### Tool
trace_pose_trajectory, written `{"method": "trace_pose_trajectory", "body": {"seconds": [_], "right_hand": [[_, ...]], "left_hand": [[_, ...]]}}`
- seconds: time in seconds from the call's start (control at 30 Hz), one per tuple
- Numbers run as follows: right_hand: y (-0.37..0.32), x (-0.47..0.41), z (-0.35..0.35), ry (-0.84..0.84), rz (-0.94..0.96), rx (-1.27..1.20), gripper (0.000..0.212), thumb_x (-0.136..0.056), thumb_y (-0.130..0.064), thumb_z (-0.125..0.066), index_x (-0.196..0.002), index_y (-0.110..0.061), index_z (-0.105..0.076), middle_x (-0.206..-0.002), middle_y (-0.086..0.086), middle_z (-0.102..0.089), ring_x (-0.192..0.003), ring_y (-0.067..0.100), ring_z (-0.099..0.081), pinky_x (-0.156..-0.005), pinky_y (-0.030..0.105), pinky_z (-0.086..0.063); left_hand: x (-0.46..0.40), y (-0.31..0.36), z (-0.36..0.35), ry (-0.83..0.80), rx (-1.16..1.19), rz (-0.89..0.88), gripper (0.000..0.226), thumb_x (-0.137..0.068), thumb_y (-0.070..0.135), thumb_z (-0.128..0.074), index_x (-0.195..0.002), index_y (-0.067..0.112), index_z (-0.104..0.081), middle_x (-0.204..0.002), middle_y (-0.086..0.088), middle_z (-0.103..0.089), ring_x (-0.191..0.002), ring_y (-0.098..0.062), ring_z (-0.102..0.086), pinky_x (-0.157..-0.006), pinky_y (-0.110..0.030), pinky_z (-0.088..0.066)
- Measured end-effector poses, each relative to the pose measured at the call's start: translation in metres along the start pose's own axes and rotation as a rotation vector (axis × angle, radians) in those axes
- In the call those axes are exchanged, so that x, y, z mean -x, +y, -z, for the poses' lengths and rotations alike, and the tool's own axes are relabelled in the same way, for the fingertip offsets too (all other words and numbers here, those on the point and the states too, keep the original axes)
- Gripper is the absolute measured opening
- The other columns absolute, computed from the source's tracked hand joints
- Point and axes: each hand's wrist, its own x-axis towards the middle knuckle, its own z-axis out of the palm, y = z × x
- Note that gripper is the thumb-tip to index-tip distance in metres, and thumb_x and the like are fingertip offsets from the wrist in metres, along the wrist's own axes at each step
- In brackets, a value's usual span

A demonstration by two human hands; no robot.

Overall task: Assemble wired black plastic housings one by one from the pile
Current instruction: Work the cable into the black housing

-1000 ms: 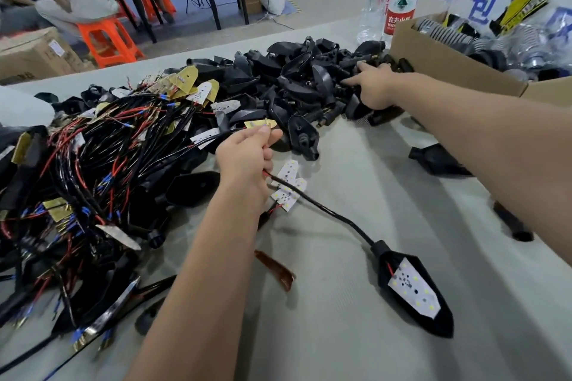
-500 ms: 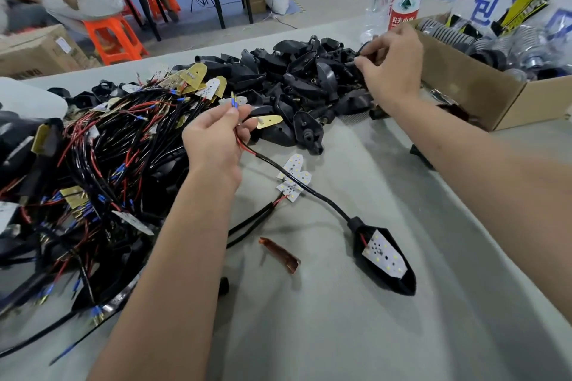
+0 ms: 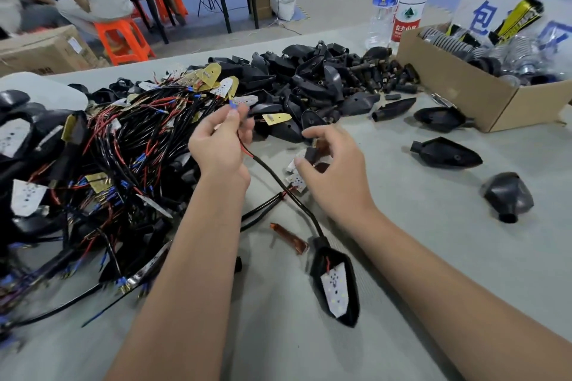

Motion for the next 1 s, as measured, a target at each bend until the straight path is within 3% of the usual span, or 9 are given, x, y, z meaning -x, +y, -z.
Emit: {"method": "trace_pose_trajectory", "body": {"seconds": [0.1, 0.2, 0.27, 0.37, 0.47, 0.63, 0.83, 1.0], "right_hand": [[0.003, -0.009, 0.002, 0.014, -0.172, -0.243, 0.032, -0.083, -0.013, -0.083, -0.112, -0.019, -0.072, -0.092, -0.002, -0.068, -0.076, 0.006, -0.061, -0.072, 0.020, -0.052], [0.008, -0.022, 0.009, 0.020, -0.352, -0.680, 0.024, -0.091, -0.001, -0.074, -0.113, -0.009, -0.072, -0.091, 0.021, -0.061, -0.070, 0.018, -0.058, -0.064, 0.028, -0.052], [0.014, -0.026, 0.011, 0.045, -0.382, -0.822, 0.024, -0.094, 0.001, -0.069, -0.116, -0.008, -0.070, -0.094, 0.024, -0.056, -0.068, 0.019, -0.057, -0.059, 0.026, -0.048], [0.020, -0.026, 0.010, 0.049, -0.347, -0.830, 0.027, -0.095, 0.000, -0.069, -0.119, -0.010, -0.065, -0.089, 0.026, -0.061, -0.062, 0.015, -0.059, -0.050, 0.022, -0.042], [0.022, -0.027, 0.008, 0.030, -0.342, -0.847, 0.021, -0.096, -0.001, -0.068, -0.116, -0.006, -0.064, -0.087, 0.019, -0.071, -0.061, 0.016, -0.061, -0.051, 0.023, -0.046], [0.025, -0.027, 0.009, 0.013, -0.341, -0.841, 0.016, -0.097, -0.003, -0.068, -0.112, -0.007, -0.065, -0.082, 0.017, -0.072, -0.060, 0.020, -0.058, -0.055, 0.024, -0.049], [0.026, -0.025, 0.007, -0.035, -0.318, -0.791, 0.014, -0.096, -0.002, -0.068, -0.109, -0.006, -0.065, -0.080, 0.012, -0.073, -0.061, 0.019, -0.060, -0.055, 0.024, -0.050], [0.025, -0.026, 0.006, -0.012, -0.310, -0.788, 0.013, -0.098, -0.004, -0.067, -0.110, -0.005, -0.063, -0.078, 0.009, -0.074, -0.061, 0.020, -0.059, -0.056, 0.025, -0.051]], "left_hand": [[0.010, -0.012, 0.006, -0.178, -0.280, 0.016, 0.010, -0.100, 0.001, -0.061, -0.105, 0.005, -0.068, -0.087, -0.006, -0.079, -0.053, -0.006, -0.050, -0.046, -0.015, -0.038], [0.021, -0.023, 0.014, -0.390, -0.463, 0.029, 0.009, -0.099, 0.000, -0.062, -0.100, 0.005, -0.070, -0.086, -0.006, -0.080, -0.046, -0.005, -0.044, -0.041, -0.013, -0.032], [0.023, -0.027, 0.016, -0.465, -0.535, 0.026, 0.011, -0.097, 0.000, -0.063, -0.096, 0.007, -0.070, -0.087, -0.008, -0.080, -0.045, -0.008, -0.043, -0.041, -0.015, -0.033], [0.024, -0.028, 0.016, -0.526, -0.566, 0.038, 0.012, -0.096, 0.001, -0.064, -0.093, 0.010, -0.071, -0.088, -0.009, -0.080, -0.046, -0.010, -0.042, -0.043, -0.015, -0.033], [0.025, -0.029, 0.016, -0.546, -0.538, 0.066, 0.009, -0.095, -0.001, -0.064, -0.092, 0.006, -0.069, -0.086, -0.010, -0.079, -0.046, -0.011, -0.044, -0.041, -0.015, -0.032], [0.026, -0.033, 0.016, -0.535, -0.535, 0.057, 0.005, -0.094, -0.003, -0.065, -0.098, -0.001, -0.066, -0.066, -0.001, -0.061, -0.048, -0.011, -0.045, -0.040, -0.016, -0.029], [0.027, -0.032, 0.015, -0.528, -0.464, 0.073, 0.005, -0.098, -0.001, -0.061, -0.095, 0.002, -0.064, -0.072, -0.003, -0.072, -0.054, -0.012, -0.056, -0.042, -0.019, -0.036], [0.027, -0.031, 0.015, -0.553, -0.534, 0.055, 0.005, -0.097, -0.002, -0.062, -0.095, 0.000, -0.067, -0.073, -0.004, -0.072, -0.054, -0.012, -0.052, -0.041, -0.017, -0.032]]}}
